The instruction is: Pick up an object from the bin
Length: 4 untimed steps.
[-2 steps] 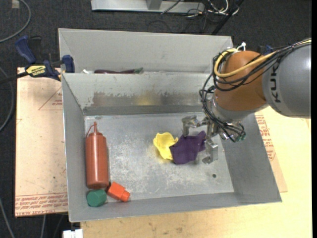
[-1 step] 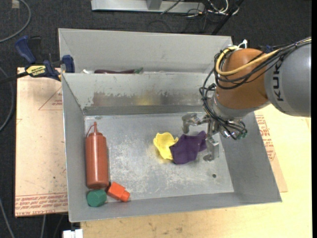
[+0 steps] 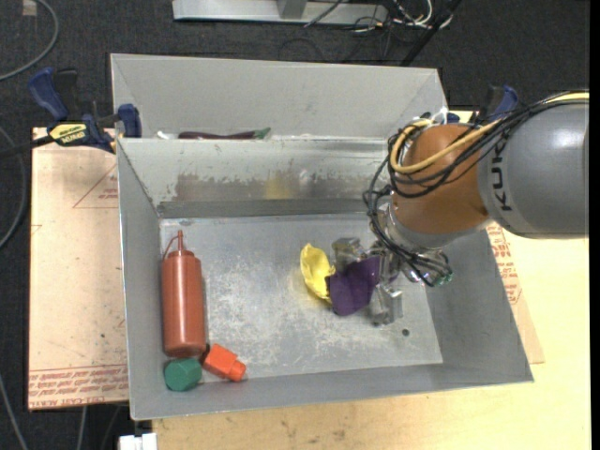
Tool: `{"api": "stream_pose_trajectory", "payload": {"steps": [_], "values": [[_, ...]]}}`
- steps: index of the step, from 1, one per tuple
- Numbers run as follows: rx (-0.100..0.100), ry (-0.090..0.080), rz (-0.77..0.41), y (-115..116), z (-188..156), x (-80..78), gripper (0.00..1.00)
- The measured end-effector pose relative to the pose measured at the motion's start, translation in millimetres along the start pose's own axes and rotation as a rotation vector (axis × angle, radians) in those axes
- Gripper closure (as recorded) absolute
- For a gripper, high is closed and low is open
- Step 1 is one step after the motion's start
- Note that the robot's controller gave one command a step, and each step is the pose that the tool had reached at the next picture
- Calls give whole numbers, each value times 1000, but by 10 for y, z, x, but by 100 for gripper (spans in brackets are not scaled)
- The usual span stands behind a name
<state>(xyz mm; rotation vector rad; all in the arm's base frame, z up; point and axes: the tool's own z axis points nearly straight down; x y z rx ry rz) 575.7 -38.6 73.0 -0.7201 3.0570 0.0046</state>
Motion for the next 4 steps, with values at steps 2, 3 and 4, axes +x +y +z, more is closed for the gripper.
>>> {"api": "stream_pose_trajectory", "payload": {"steps": [2,3,4], "values": [[4,-5,-5,-26,150,-37,100],[4,-7,-5,-25,130,-37,100],[5,-9,-5,-24,102,-40,100]]}}
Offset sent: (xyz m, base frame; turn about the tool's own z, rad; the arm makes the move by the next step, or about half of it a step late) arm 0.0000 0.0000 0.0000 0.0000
